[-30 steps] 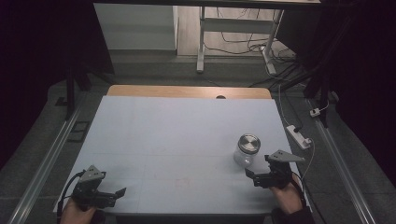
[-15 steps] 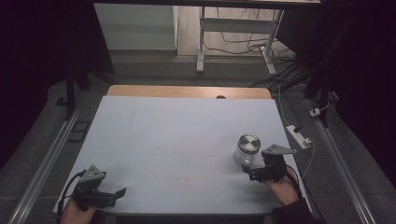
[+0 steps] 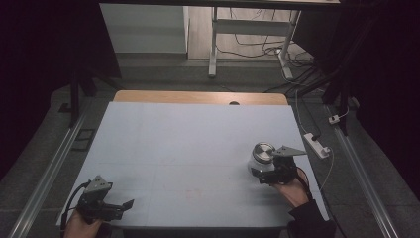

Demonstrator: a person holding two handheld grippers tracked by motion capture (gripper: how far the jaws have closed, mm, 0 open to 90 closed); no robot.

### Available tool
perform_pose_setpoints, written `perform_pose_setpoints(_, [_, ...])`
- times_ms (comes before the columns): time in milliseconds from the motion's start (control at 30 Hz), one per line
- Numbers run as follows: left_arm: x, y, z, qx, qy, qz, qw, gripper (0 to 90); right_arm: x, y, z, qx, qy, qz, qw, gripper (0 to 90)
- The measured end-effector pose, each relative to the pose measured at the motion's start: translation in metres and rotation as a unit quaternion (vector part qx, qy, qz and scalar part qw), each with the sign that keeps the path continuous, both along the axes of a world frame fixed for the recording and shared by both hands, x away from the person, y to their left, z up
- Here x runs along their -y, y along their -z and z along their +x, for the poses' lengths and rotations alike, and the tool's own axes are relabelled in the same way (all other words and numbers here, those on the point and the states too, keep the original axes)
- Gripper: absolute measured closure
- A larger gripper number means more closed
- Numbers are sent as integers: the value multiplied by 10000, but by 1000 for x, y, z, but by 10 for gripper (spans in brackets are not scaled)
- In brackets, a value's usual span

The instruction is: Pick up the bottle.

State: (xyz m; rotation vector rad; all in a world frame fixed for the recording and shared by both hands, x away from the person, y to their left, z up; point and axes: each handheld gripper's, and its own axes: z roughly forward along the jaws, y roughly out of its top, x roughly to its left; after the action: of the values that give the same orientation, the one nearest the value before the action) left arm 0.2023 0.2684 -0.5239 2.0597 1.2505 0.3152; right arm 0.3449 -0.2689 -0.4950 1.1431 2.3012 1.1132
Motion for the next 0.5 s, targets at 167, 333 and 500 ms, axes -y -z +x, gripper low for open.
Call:
perform_pose_setpoints(167, [0, 0, 0, -4, 2, -4, 10000, 0, -3, 1, 6, -18, 29, 38, 10000, 0])
perform_pose_setpoints(333, [0, 0, 0, -2, -2, -12, 10000, 0, -6, 2, 10, 15, 71, -25, 10000, 0])
perform_pose_setpoints(500, [-1, 0, 0, -9, -1, -26, 10000, 0, -7, 1, 10, 55, 74, 0, 10000, 7])
